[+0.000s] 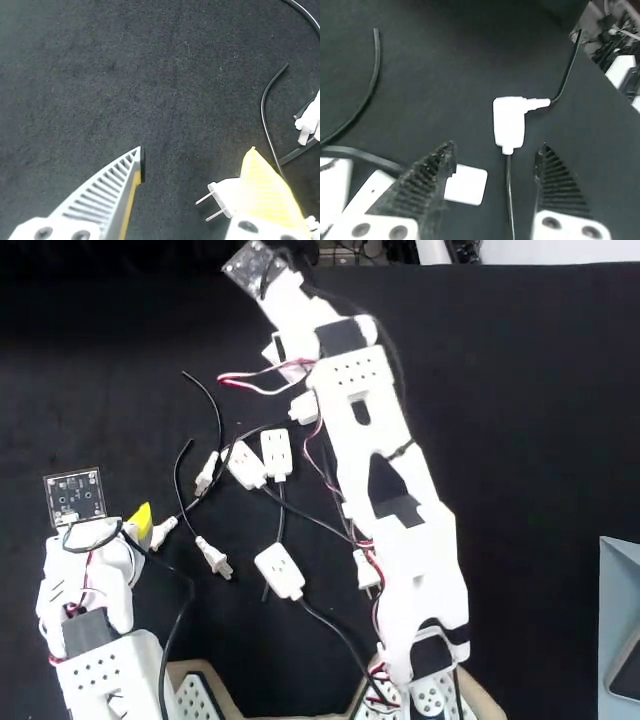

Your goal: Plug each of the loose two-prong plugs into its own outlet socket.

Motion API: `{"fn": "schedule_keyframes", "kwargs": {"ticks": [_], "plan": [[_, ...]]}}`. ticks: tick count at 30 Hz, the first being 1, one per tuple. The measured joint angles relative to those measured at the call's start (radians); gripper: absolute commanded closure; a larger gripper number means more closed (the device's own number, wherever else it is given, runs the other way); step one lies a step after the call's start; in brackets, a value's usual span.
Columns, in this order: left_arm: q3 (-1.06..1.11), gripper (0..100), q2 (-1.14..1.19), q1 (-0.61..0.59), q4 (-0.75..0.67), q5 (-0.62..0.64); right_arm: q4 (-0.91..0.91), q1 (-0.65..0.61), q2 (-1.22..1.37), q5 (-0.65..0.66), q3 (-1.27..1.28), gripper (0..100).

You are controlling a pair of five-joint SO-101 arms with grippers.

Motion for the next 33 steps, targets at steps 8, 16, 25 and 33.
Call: {"fn": "schedule_keyframes", "kwargs": {"ticks": [8,16,25,33], "plan": [[0.000,69,0.000,0.000,0.000,0.000,0.428,0.000,0.000,-0.018,-0.361,84.5],[0.000,69,0.000,0.000,0.000,0.000,0.437,0.046,-0.015,-0.143,-0.384,96.7],[-0.095,69,0.000,0.000,0.109,-0.021,0.439,0.048,-0.388,-0.244,0.091,96.7],[-0.356,69,0.000,0.150,0.339,-0.095,0.423,0.037,-0.706,-0.288,0.631,96.7]]}}
